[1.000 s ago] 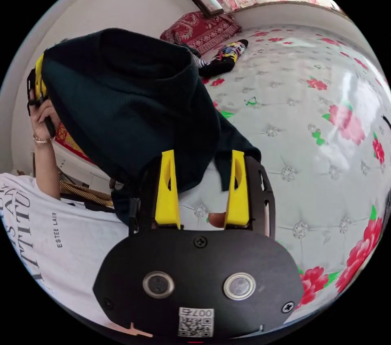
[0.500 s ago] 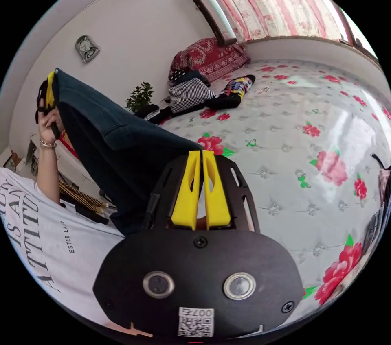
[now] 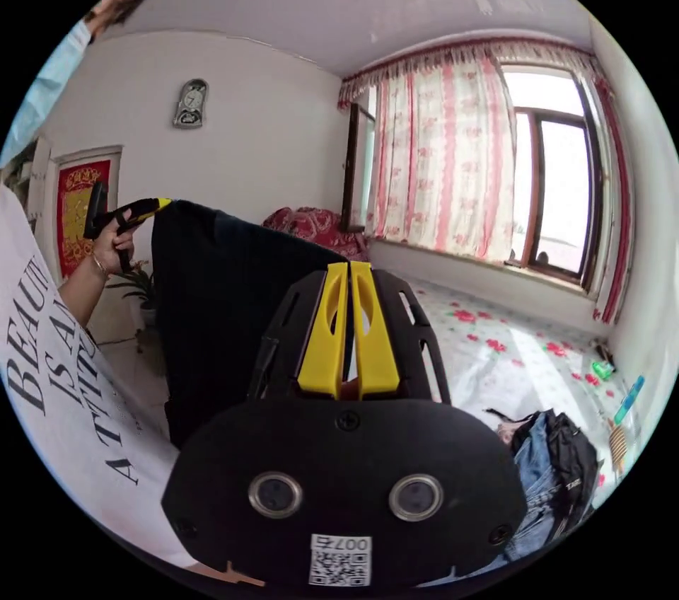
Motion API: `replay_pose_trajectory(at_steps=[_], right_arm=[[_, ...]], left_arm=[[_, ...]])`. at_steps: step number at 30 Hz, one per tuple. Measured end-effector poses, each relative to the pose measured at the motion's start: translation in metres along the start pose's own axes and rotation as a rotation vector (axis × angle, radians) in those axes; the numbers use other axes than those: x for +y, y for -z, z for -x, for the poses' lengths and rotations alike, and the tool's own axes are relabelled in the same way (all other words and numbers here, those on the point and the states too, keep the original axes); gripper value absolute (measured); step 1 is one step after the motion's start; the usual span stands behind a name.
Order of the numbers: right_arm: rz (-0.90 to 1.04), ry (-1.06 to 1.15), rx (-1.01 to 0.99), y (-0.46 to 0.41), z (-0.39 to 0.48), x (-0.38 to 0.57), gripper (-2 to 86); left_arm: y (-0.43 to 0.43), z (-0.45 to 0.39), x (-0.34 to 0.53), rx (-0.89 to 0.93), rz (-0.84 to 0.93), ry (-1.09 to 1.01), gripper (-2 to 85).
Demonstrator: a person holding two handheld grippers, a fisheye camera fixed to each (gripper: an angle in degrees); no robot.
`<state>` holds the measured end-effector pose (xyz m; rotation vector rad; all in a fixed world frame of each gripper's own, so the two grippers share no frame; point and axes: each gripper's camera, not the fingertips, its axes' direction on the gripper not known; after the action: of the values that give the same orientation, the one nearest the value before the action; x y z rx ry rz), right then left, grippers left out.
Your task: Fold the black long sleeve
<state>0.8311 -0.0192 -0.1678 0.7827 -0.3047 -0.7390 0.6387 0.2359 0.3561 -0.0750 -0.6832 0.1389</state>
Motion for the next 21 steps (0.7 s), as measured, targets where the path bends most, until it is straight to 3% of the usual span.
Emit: replay_pose_trajectory(at_steps=[4,8,15,20,21], right_arm=[[-0.170,0.098,0.154,0.058,0.039,-0.028,-0.3],[-0.296,0.125,0.245,0.092,0.067,-0.045,-0.3],[-0.357,0.199,0.326,0.077,0.084,-0.087,-0.2],[-0.158,0.205,0.348,-0.051,0.034,-0.146,0.2],[-0.094,0.182,0.328,-0.075,0.021,-0.153,0.3]], left_arm=[[0.030,-0.053,-0.025,-0.057,-0.144,-0.178,-0.6],[0.047,-0.073,-0.040,-0.027,-0.260,-0.214,-0.7],[0.019,-0.087,-0.067,-0.135,-0.396,-0.329,-0.7],[-0.126,-0.048,-0.103,-0.244,-0.218,-0.358,-0.1],[-0.190,-0.018,-0.114,-0.205,-0.051,-0.300,0.4]])
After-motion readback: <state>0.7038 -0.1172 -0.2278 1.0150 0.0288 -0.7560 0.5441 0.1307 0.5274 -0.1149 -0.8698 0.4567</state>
